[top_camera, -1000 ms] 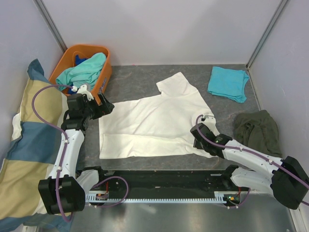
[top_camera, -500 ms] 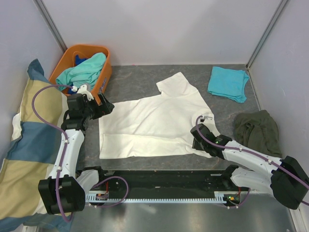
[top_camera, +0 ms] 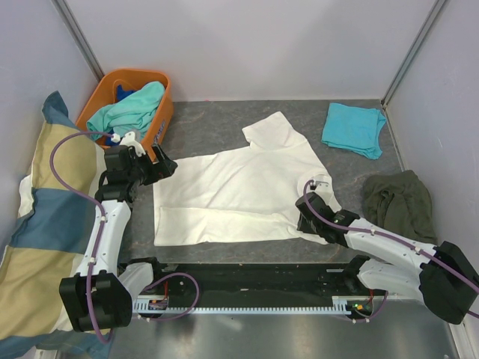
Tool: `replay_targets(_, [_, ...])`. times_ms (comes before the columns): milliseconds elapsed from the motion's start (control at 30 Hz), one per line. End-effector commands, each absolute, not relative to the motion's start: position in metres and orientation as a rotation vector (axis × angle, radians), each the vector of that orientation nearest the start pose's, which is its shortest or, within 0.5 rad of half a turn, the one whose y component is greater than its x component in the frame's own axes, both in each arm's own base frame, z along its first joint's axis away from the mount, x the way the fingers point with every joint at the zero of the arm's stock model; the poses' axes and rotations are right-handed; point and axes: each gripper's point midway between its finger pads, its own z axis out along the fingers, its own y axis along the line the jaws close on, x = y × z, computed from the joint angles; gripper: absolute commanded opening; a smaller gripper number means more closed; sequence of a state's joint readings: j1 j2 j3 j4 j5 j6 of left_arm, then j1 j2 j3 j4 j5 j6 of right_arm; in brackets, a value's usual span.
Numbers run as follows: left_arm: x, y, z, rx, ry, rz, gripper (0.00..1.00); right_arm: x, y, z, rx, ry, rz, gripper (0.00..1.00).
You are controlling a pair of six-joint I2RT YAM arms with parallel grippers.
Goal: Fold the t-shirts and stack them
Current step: Fold the tshirt
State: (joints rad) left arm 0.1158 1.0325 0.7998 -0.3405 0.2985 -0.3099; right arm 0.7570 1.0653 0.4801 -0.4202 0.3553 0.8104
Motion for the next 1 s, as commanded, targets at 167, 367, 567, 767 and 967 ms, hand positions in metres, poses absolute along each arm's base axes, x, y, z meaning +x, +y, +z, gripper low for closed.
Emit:
replay_targets(167, [0.325,-0.034,0.189,-0.258,2.086,-0.481,1.0,0.191,0.139,0.039,0.227,2.475,0.227,0.38])
replay_targets(367, [0.325,-0.034,0.187,-0.261,2.09,-0.482,1.0,0.19,0.14,0.038,0.23,2.482,0.23,0.38])
replay_targets(567, [0.324,-0.034,0.187,-0.257,2.091,-0.479,1.0,0.188,0.141,0.032,0.226,2.499,0.237,0.35])
replay_targets(767, [0.324,-0.033,0.186,-0.255,2.092,-0.474,1.0,0.184,0.14,0.027,0.23,2.508,0.243,0.33])
replay_targets(967, [0.324,-0.033,0.186,-0.253,2.091,-0.473,1.0,0.181,0.14,0.02,0.235,2.52,0.249,0.3])
